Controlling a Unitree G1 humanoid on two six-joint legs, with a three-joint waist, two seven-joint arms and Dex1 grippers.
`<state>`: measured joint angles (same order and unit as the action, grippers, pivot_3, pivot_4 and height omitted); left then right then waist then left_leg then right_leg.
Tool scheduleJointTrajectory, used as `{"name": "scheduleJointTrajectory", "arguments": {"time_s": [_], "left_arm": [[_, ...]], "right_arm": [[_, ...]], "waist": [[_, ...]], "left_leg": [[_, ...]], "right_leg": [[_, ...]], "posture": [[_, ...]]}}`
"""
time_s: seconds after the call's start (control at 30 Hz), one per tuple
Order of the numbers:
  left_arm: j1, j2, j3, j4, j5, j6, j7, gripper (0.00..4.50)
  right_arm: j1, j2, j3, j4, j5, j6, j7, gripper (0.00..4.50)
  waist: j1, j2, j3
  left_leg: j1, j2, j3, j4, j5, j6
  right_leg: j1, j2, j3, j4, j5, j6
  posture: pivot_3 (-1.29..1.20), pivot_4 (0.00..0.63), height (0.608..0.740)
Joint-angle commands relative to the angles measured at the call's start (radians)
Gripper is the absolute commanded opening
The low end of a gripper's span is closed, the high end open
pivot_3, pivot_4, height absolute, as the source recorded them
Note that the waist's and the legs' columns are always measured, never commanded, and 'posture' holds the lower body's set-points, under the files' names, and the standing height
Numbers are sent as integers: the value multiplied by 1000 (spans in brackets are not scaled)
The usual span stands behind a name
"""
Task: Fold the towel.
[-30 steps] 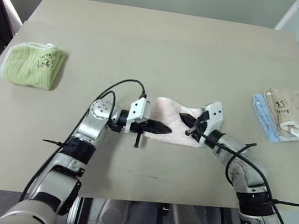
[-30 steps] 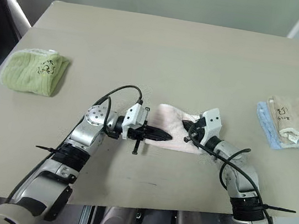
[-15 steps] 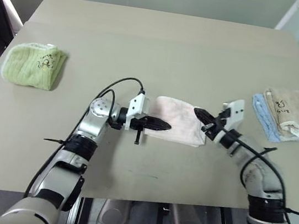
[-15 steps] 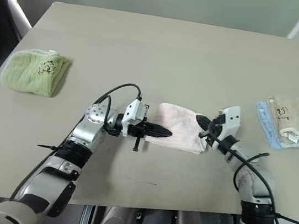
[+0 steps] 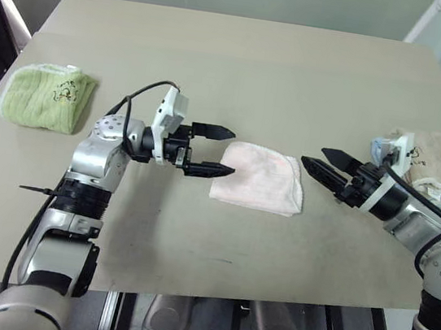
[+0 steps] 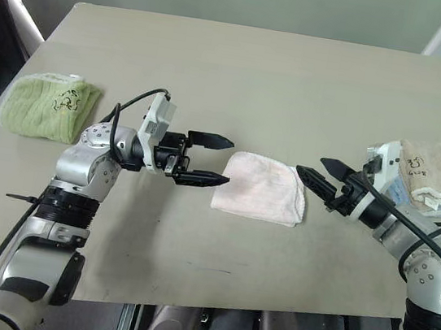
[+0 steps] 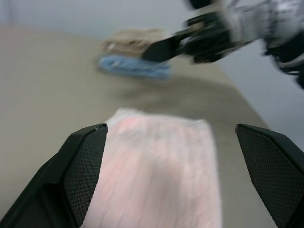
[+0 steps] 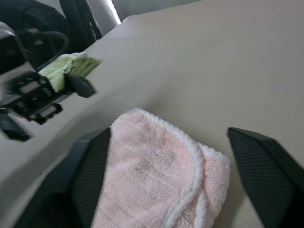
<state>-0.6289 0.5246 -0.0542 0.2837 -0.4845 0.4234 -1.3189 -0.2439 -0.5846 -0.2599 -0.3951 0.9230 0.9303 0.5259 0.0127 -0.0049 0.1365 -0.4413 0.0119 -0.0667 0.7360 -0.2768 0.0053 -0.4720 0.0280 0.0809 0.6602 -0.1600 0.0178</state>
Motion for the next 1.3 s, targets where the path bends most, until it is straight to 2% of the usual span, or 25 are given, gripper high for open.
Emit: {"name": "scheduleJointTrajectory", "arguments": {"time_s": [0.03,0.13,0.23,0.33,0.4,0.57,0.8,0.87,1.03,1.3], "left_arm": [[11,24,18,-51,-27,167,78,4500],[17,40,9,-67,-10,292,165,4500],[-6,36,34,-73,-74,544,249,4500],[-20,37,48,-72,-117,697,287,4500],[-64,18,92,15,-143,821,340,4500],[-134,-25,191,152,-200,999,391,4500],[-138,-66,199,163,-250,1161,402,4500],[-138,-94,202,182,-261,1186,423,4500],[-117,-151,174,168,-256,1190,464,4500],[-151,-228,213,253,-233,1146,513,4500]], "right_arm": [[-20,-20,-31,-4,55,38,-6,4488],[-6,-78,-12,7,41,83,16,4488],[-3,-121,-15,0,52,103,32,4488],[-5,-129,-27,3,62,112,23,4488],[-5,-123,-43,4,75,117,12,4488],[3,-116,-69,4,103,132,-21,4488],[35,-137,-95,-11,128,150,-28,4488],[43,-142,-80,-22,116,143,-25,4488],[37,-129,-59,-34,106,134,-37,4488],[50,-167,-30,-96,81,106,18,4488]], "waist": [[-1,0,0],[1,0,0],[1,0,0],[1,0,0],[2,0,0],[3,0,0],[8,0,0],[12,0,0],[15,0,0],[38,1,0]], "left_leg": [[0,0,0,0,0,0],[0,0,0,0,0,0],[0,0,0,0,0,0],[0,0,0,-1,0,-1],[0,0,0,-1,0,-1],[1,0,1,-1,1,-2],[1,0,1,-1,2,-3],[2,0,1,-1,2,-3],[4,0,2,-1,2,-3],[7,-5,0,-1,3,0]], "right_leg": [[0,0,0,0,0,0],[0,0,0,0,0,0],[0,0,0,0,0,-1],[0,0,0,0,0,-1],[0,0,0,0,0,-1],[0,0,0,0,0,-1],[0,0,0,0,-1,0],[1,0,1,0,-4,5],[3,0,1,1,-5,8],[7,-2,2,1,-6,11]], "posture": [[0,150,703],[0,150,703],[0,150,703],[0,150,703],[0,150,703],[0,150,703],[0,150,703],[0,150,703],[0,150,703],[0,150,703]]}}
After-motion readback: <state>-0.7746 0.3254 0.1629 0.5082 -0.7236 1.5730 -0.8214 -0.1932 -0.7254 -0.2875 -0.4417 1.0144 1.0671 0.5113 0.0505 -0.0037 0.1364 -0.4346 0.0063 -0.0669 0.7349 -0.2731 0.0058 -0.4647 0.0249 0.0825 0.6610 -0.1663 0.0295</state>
